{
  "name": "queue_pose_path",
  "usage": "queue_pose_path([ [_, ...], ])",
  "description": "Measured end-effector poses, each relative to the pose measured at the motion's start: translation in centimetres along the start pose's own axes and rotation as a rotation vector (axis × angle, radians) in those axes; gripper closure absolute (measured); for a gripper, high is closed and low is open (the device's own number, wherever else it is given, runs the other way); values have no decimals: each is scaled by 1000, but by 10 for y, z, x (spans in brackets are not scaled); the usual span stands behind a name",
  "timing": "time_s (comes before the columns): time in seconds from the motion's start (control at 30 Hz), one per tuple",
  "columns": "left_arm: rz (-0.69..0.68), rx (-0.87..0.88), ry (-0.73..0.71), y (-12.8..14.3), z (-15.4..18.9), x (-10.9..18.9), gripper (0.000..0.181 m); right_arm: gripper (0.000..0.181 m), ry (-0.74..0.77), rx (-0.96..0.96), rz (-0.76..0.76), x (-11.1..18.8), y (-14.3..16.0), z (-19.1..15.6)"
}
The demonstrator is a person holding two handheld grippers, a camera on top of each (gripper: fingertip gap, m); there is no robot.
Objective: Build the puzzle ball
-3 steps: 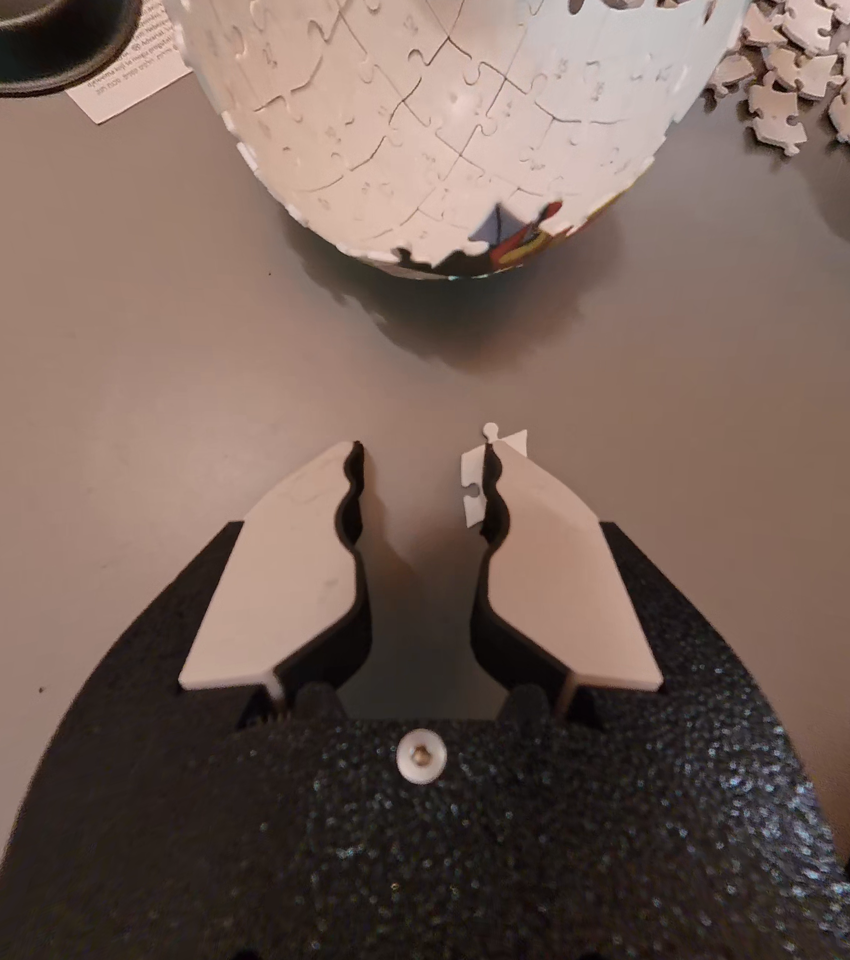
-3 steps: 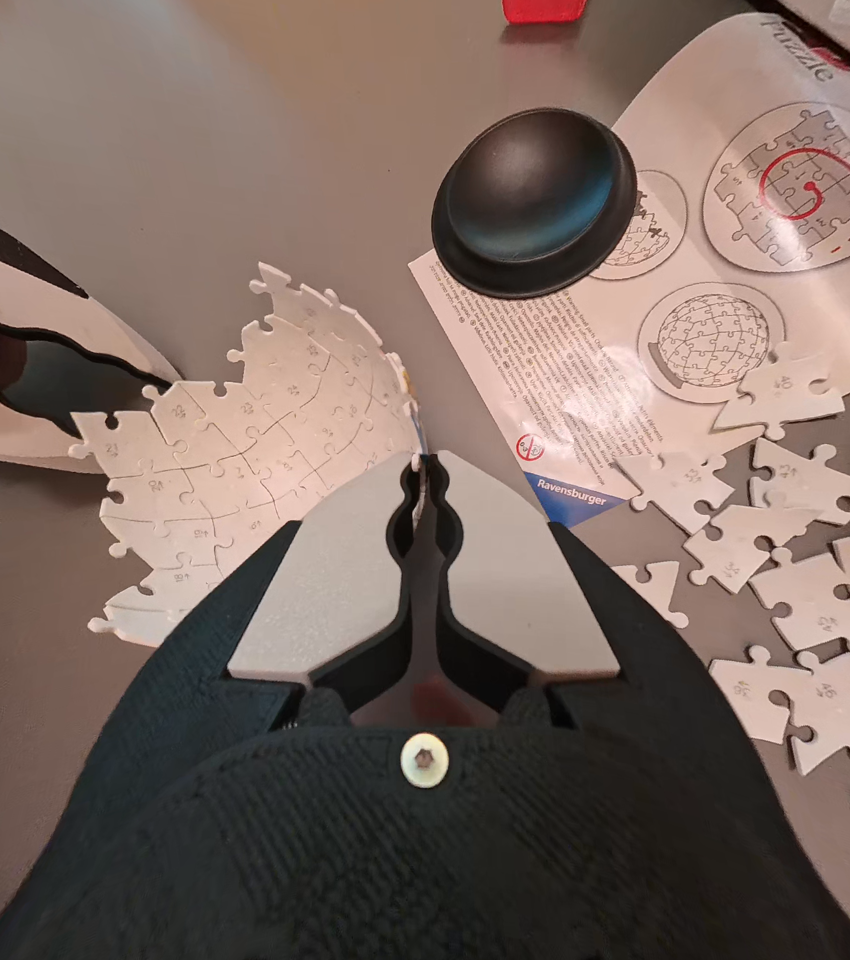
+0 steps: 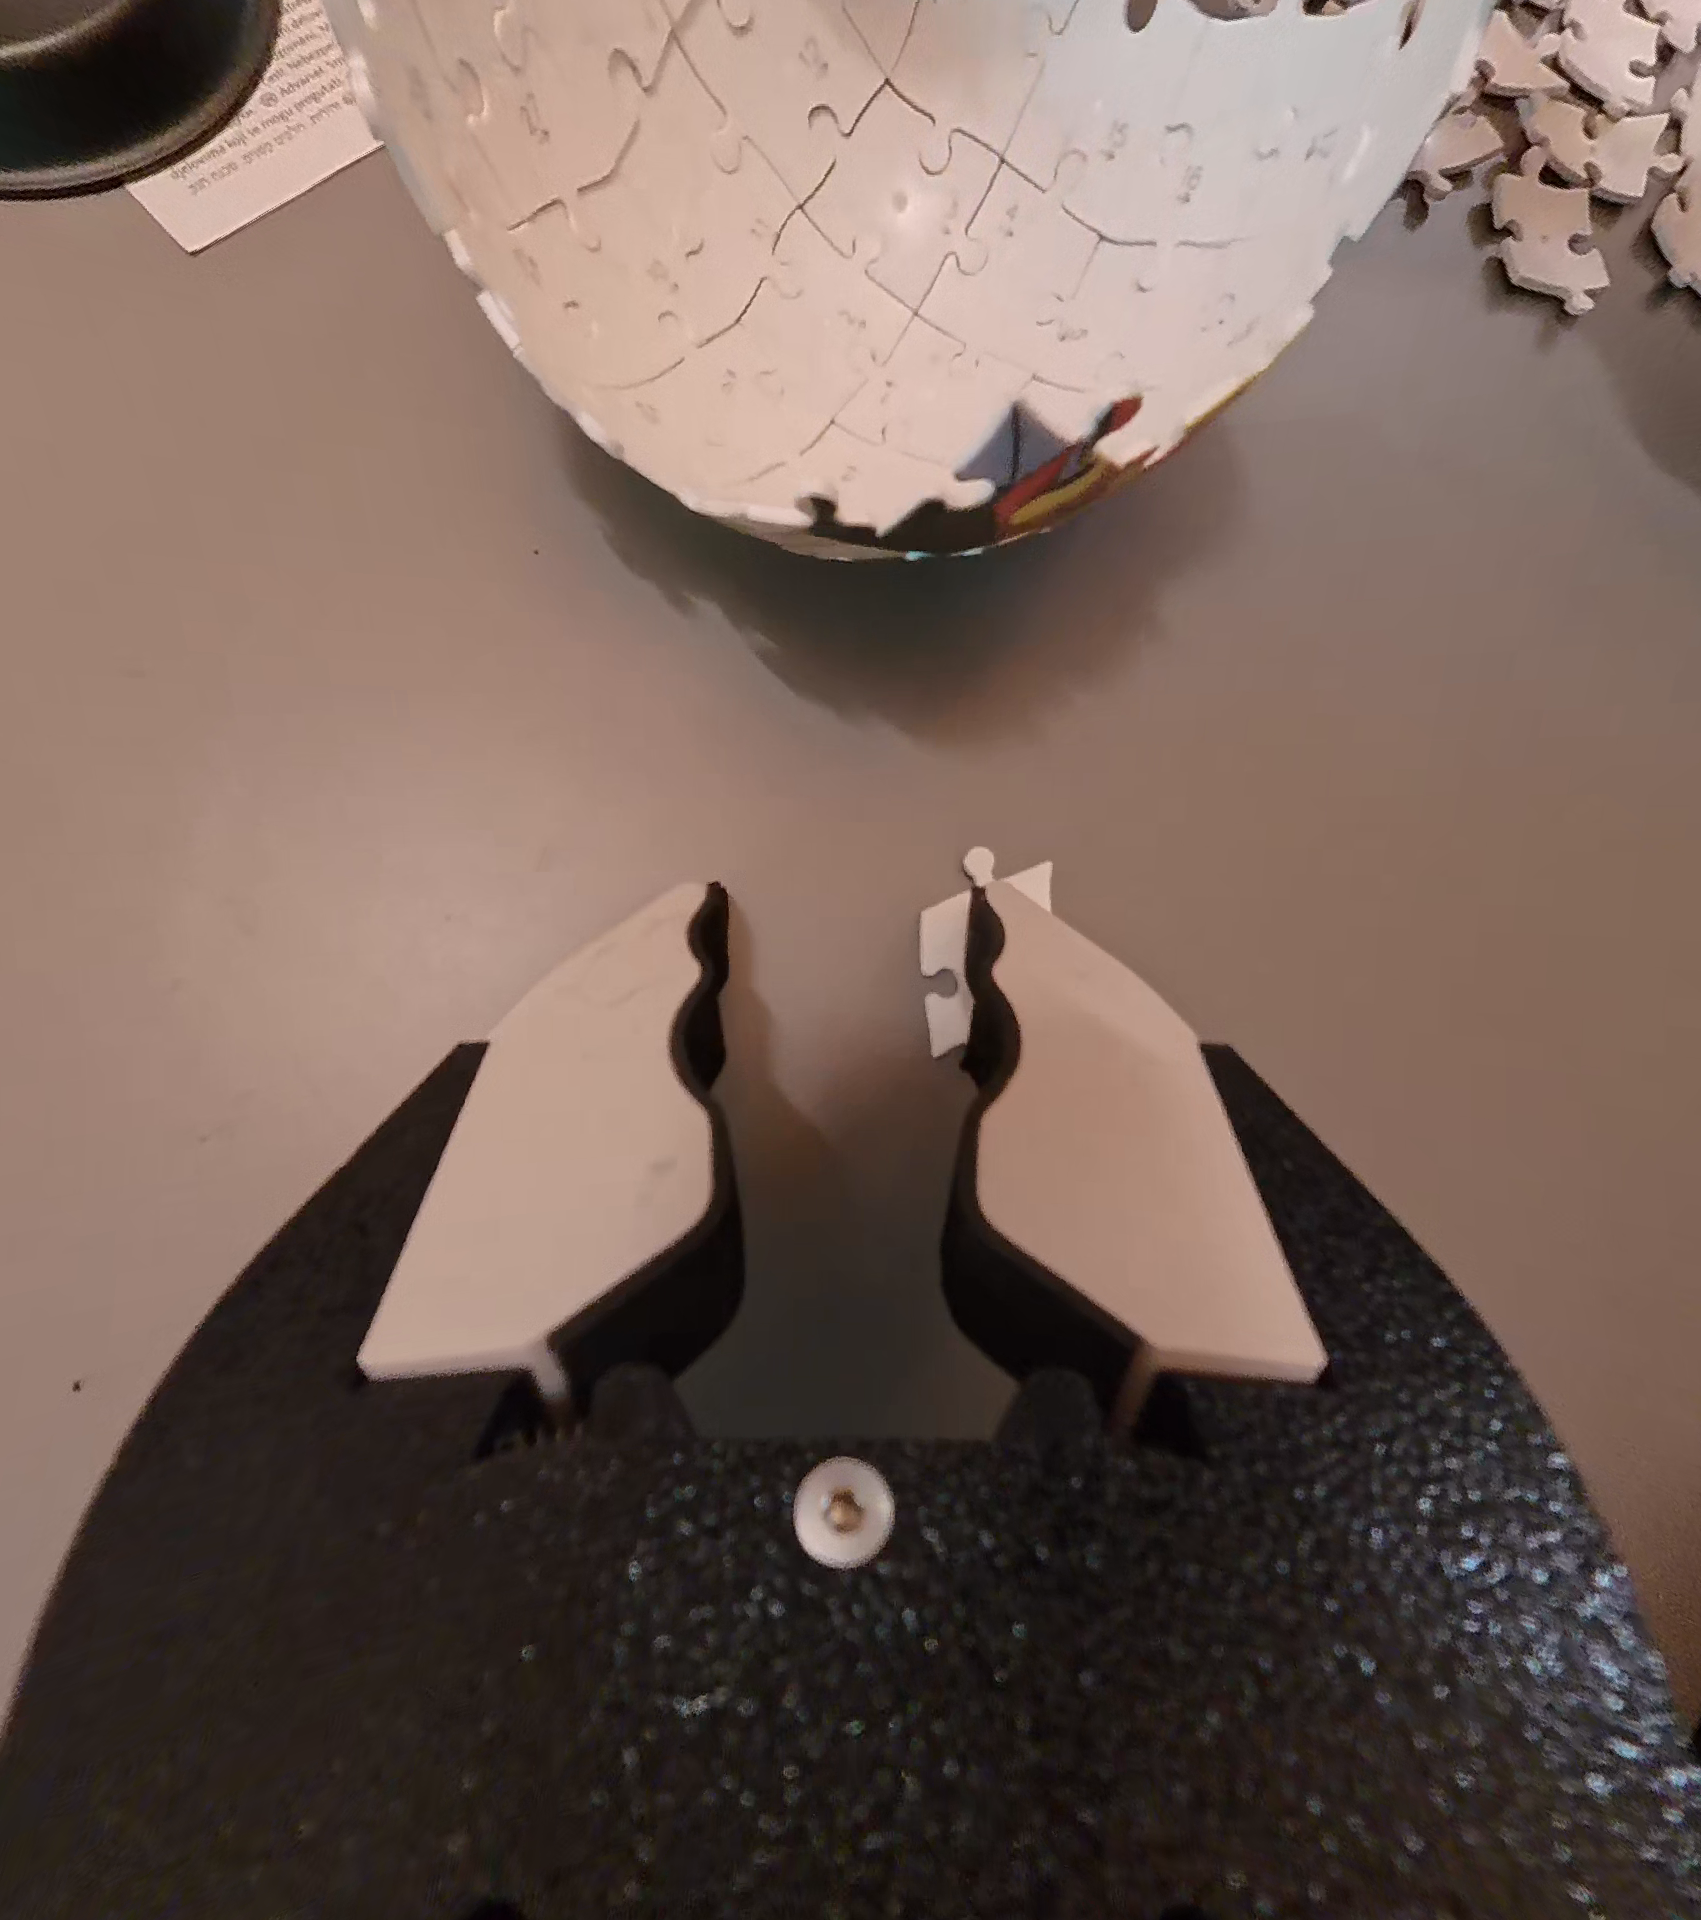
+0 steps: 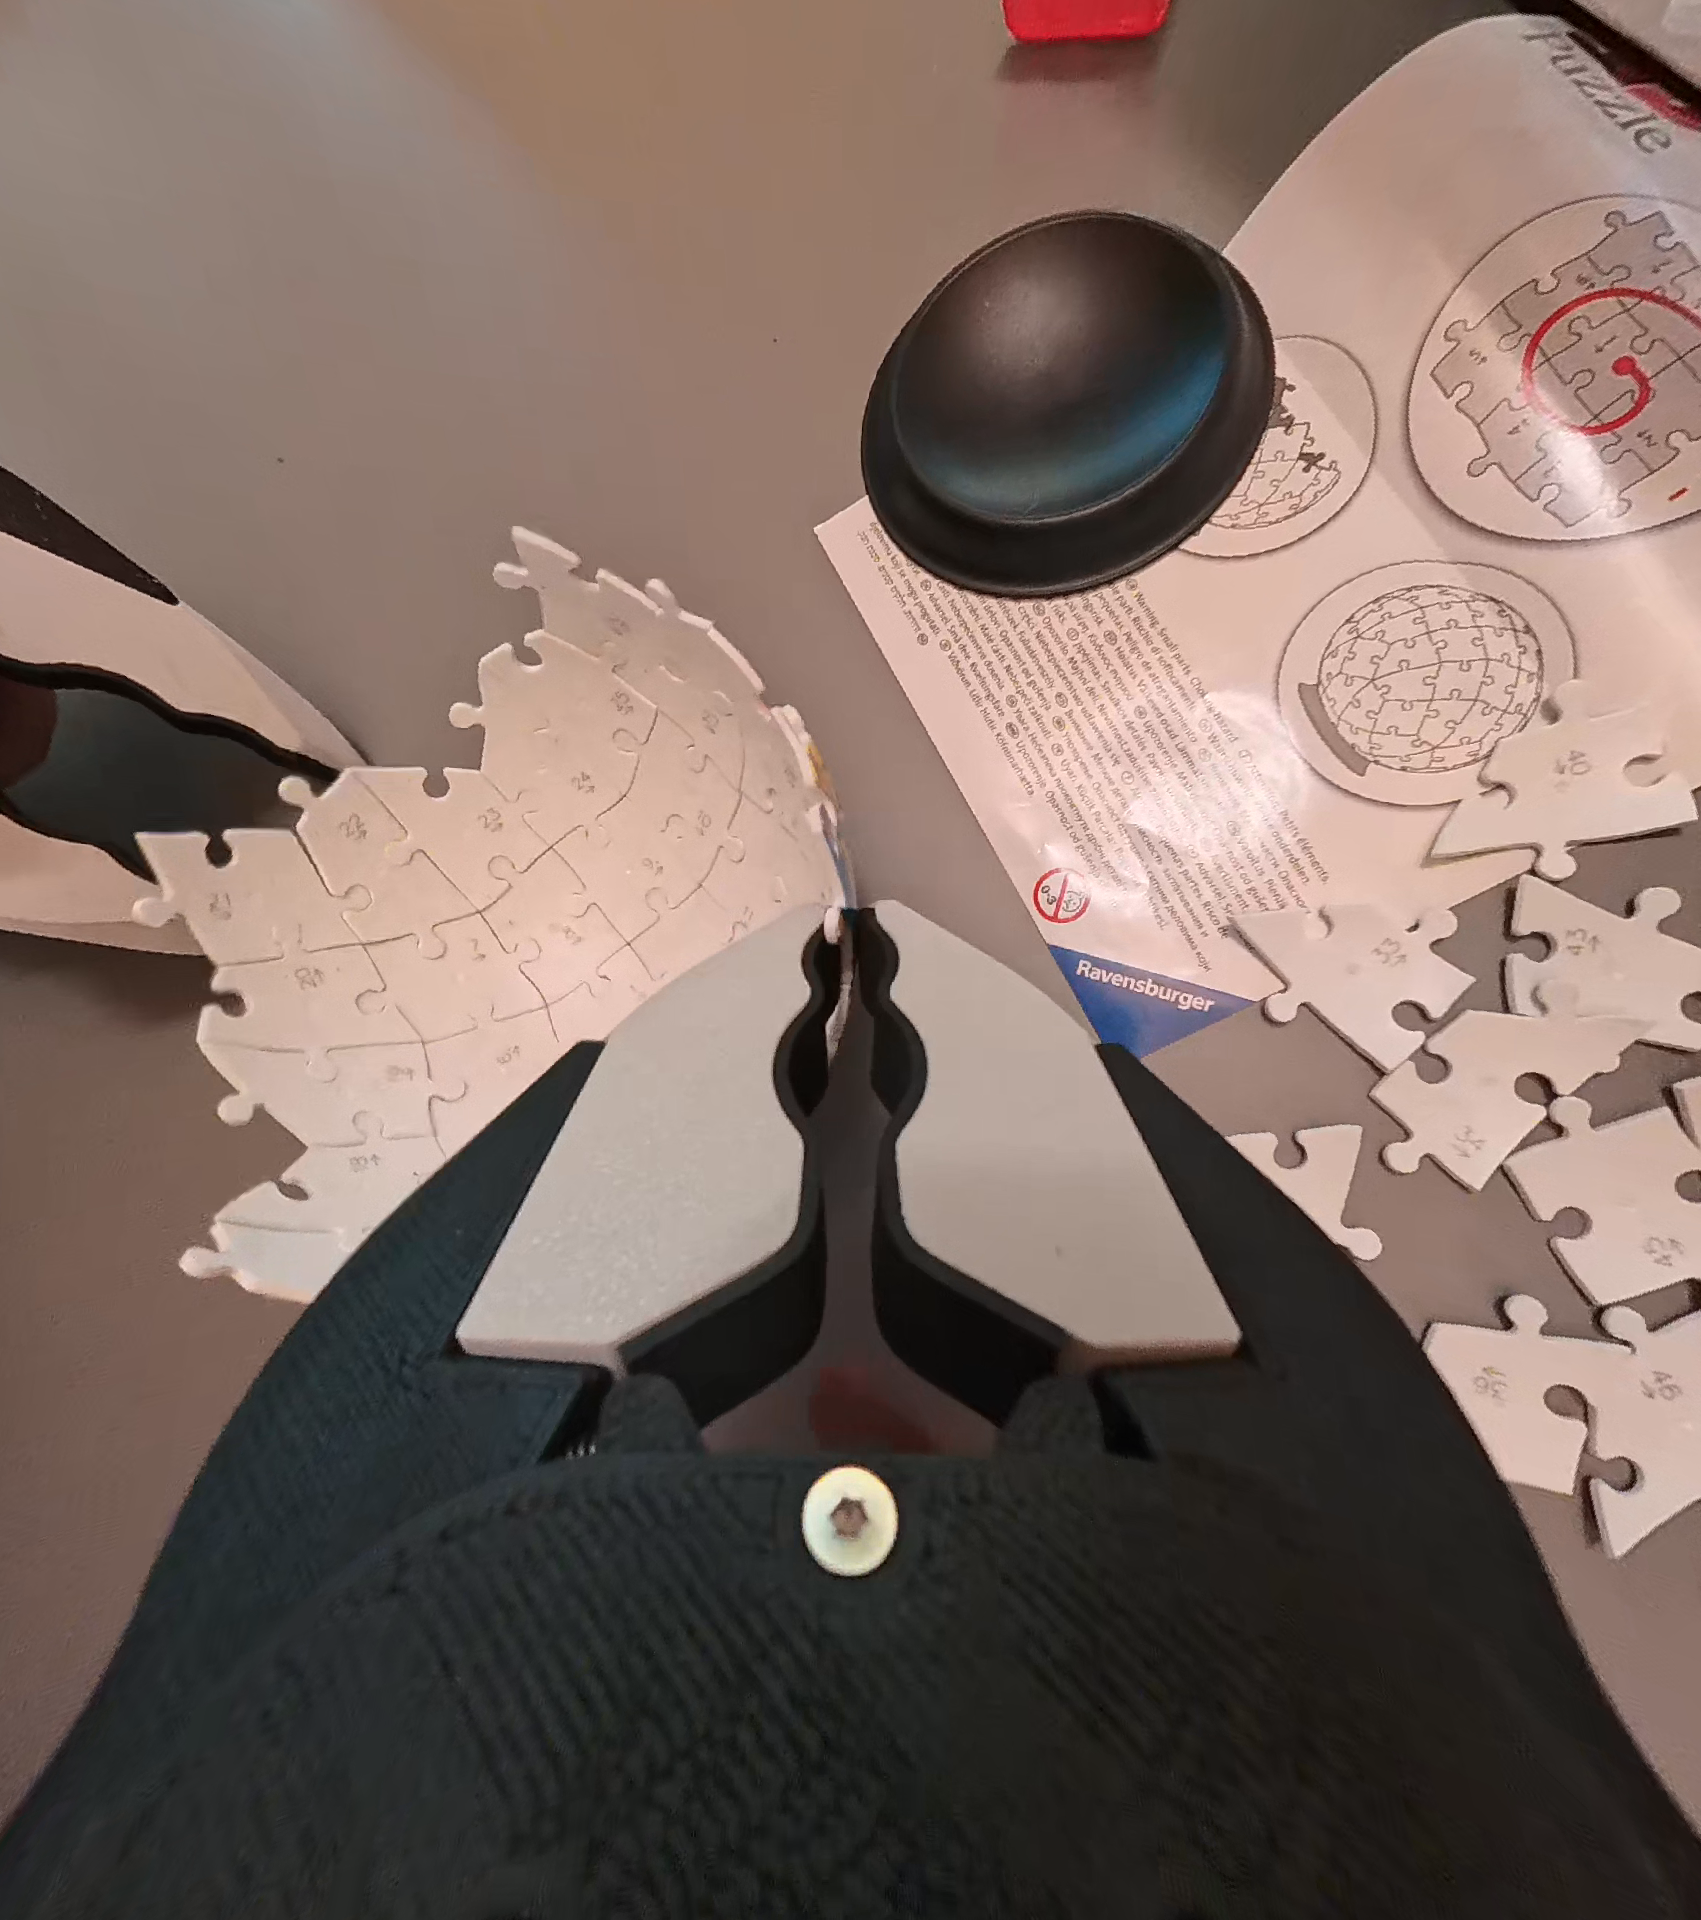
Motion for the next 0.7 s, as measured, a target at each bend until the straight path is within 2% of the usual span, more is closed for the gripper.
queue_pose_path([
  [0.13,2,1,2,0,0,0,138,178,0,27,12,0,1,-1],
  [0.2,3,2,3,0,0,0,138,165,-6,47,8,1,2,-3],
  [0.33,2,0,2,0,0,0,138,155,-19,65,-15,1,7,-5],
  [0.4,4,2,4,0,0,0,138,157,-5,70,-5,2,8,-4],
  [0.47,3,3,4,0,0,0,138,167,-18,72,17,4,7,-6],
  [0.7,-1,-5,2,0,2,0,138,165,-10,83,14,7,7,-5],
])
Point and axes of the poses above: each gripper's, where its closed fingertips meet, x back along the fingers, y out of its underside, z = x × y across the jaws, the point moved 9 cm from there along x, back along the fingers, and after that the axes turned 2 degrees about x, right-handed, at the moved point
